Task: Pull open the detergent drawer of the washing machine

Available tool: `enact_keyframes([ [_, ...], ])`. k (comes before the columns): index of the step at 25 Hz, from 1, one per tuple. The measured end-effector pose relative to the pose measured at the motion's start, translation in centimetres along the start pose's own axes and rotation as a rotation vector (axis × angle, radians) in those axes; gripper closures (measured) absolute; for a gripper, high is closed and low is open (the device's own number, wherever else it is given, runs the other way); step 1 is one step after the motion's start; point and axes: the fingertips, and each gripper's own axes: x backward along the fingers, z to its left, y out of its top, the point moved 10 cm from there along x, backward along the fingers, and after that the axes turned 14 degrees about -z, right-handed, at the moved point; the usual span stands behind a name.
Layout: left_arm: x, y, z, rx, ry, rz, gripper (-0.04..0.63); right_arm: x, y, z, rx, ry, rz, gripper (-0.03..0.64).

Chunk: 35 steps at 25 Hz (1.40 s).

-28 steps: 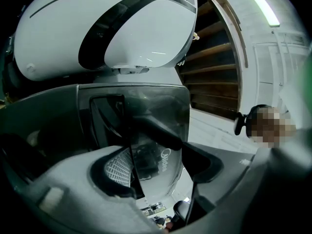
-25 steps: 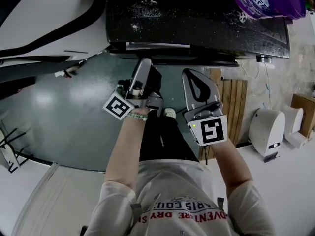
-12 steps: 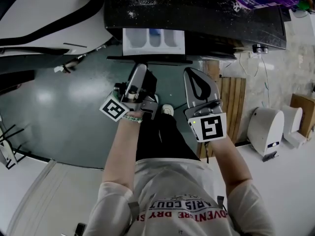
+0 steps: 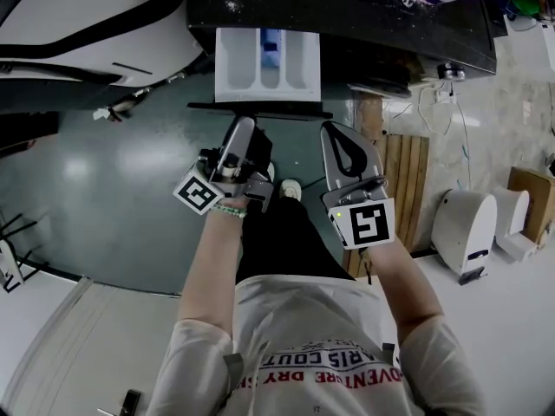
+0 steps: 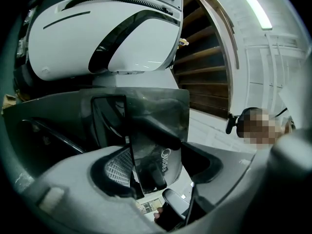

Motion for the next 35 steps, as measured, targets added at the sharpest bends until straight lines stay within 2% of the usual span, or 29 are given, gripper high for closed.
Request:
enact_keyframes([
  [7,2.3,-0.4,-0.9,0.001,-0.003,-0.008,0.296,1.7,0.8,1.3,-0.012,0.009,-0.022,0.617],
  [12,2.5,-0.8,-1.2,-0.001,0.001,-0.044,0.291,2.7,1.0,1.5,-0.004,0.023,-0.027,0.617],
  [19,2.3,-1.1,-1.9,-0.041,0.04,-0.052,0.22,3.9,1.7,1.9,0.005,0.035,-0.044,0.617],
  [23,2.6,-1.6,-2.0,-0.01,0.028,-0.063,0.198,4.7,1.9,2.0,0.01,0.038,-0.049,0.617],
  [27,4.5,-2.7,-1.4,0.022,0.015,-0.03,0.196,5.4,1.9,1.9,0.021,0.045,-0.035,0.617],
  [31,5.2,-3.3,-2.5,-0.014,0.009,-0.017,0.196,5.8,2.1,1.8,0.029,0.049,-0.036,0.617],
  [35,5.1,-3.1,-4.5,-0.058,0.018,-0.044,0.206,6.1,3.0,2.0,0.023,0.044,-0.063,0.617],
])
